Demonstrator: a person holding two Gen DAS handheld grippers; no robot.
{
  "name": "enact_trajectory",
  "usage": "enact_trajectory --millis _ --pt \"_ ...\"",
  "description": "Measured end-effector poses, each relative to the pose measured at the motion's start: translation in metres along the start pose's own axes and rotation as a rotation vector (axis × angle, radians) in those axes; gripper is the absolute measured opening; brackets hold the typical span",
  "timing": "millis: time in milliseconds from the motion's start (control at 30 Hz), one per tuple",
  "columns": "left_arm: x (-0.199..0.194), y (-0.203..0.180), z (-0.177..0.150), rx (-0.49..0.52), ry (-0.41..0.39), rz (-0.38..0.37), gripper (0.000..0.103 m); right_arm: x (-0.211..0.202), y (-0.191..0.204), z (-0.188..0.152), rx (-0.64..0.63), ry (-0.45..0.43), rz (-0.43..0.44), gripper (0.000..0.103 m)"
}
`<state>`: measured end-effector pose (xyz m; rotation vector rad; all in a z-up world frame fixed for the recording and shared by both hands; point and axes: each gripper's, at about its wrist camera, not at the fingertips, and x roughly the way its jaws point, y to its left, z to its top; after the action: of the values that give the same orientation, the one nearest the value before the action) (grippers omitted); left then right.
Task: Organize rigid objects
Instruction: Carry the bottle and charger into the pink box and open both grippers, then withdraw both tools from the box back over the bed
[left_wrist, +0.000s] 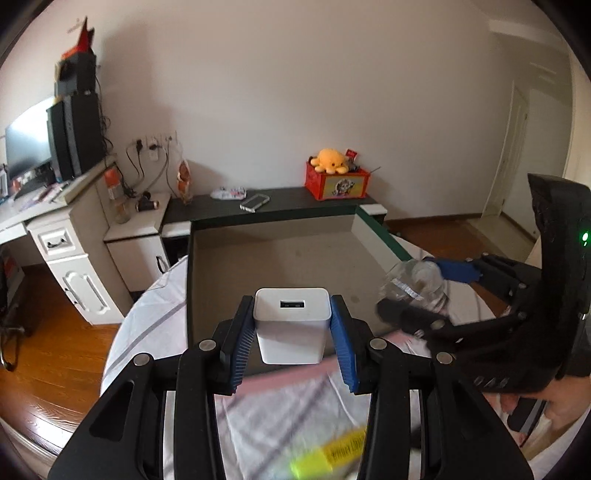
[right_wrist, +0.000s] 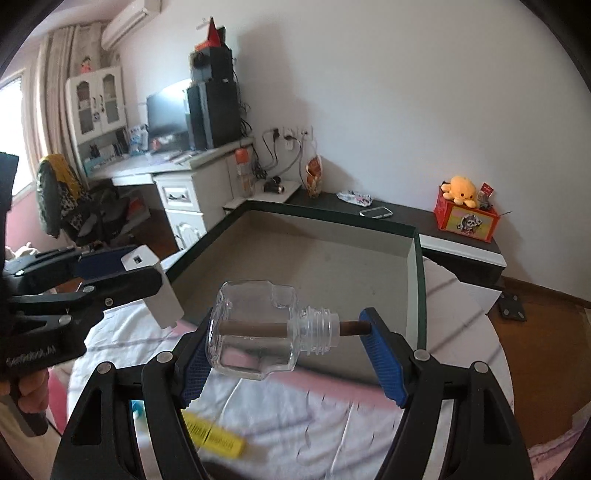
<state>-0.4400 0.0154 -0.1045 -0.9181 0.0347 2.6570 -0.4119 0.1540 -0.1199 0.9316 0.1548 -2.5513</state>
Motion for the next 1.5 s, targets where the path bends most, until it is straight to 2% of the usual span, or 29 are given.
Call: enact_trajectory --millis 133,267,367,467,500,567,600,633,700,800,833,1000,1033,1067,1233,1433,1500 --pt "0.041 0.008 0.012 -0.036 0.074 -0.009 0.041 0.037 -0.011 0.01 0.017 0.075 -0.026 0.076" --pt "0.072 0.015 0.008 -0.049 0.139 0.018 0.041 0.062 -0.018 0.011 0.039 0.136 -0.019 0.076" --pt "0.081 0.019 0.003 -0.06 0.159 0.036 0.041 0.074 -0.02 0.009 0.052 0.165 -0.017 0.076" --pt "0.079 0.022 -0.001 -0.086 0.142 0.039 0.041 0.079 -0.021 0.006 0.06 0.18 -0.004 0.078" --pt "0.077 0.023 0.0 -0.091 0.136 0.04 0.044 0.079 -0.021 0.005 0.066 0.179 0.002 0.079" --pt "0.068 0.024 0.0 -0.098 0.113 0.062 0.06 0.079 -0.022 0.006 0.074 0.178 0.006 0.08" --pt "0.061 0.024 0.0 -0.097 0.09 0.074 0.073 0.074 -0.023 0.006 0.081 0.166 0.001 0.08" --pt "0.057 0.026 0.001 -0.096 0.075 0.083 0.081 0.073 -0.024 0.009 0.087 0.156 0.001 0.082" --pt "0.04 0.027 0.0 -0.09 0.04 0.098 0.083 0.061 -0.026 0.011 0.107 0.129 0.013 0.082" --pt "0.013 0.031 -0.001 -0.111 0.0 0.119 0.098 0.037 -0.028 0.015 0.139 0.078 0.014 0.084" --pt "0.003 0.032 -0.002 -0.111 -0.016 0.124 0.1 0.027 -0.028 0.015 0.144 0.059 0.023 0.085" --pt "-0.06 0.028 -0.02 -0.097 -0.101 0.168 0.102 -0.041 -0.016 0.007 0.118 -0.062 0.022 0.087" --pt "-0.071 0.025 -0.025 -0.095 -0.123 0.172 0.103 -0.054 -0.011 0.005 0.117 -0.08 0.019 0.091" --pt "-0.084 0.023 -0.032 -0.095 -0.143 0.18 0.103 -0.068 -0.008 0.0 0.114 -0.111 0.017 0.103" --pt "-0.141 0.004 -0.065 -0.077 -0.207 0.186 0.103 -0.136 0.01 -0.027 0.07 -0.25 0.004 0.103" --pt "-0.196 -0.009 -0.113 -0.09 -0.246 0.178 0.103 -0.187 0.029 -0.073 0.058 -0.32 -0.085 0.103" --pt "-0.207 -0.012 -0.131 -0.094 -0.226 0.171 0.103 -0.2 0.032 -0.092 0.074 -0.324 -0.104 0.103"
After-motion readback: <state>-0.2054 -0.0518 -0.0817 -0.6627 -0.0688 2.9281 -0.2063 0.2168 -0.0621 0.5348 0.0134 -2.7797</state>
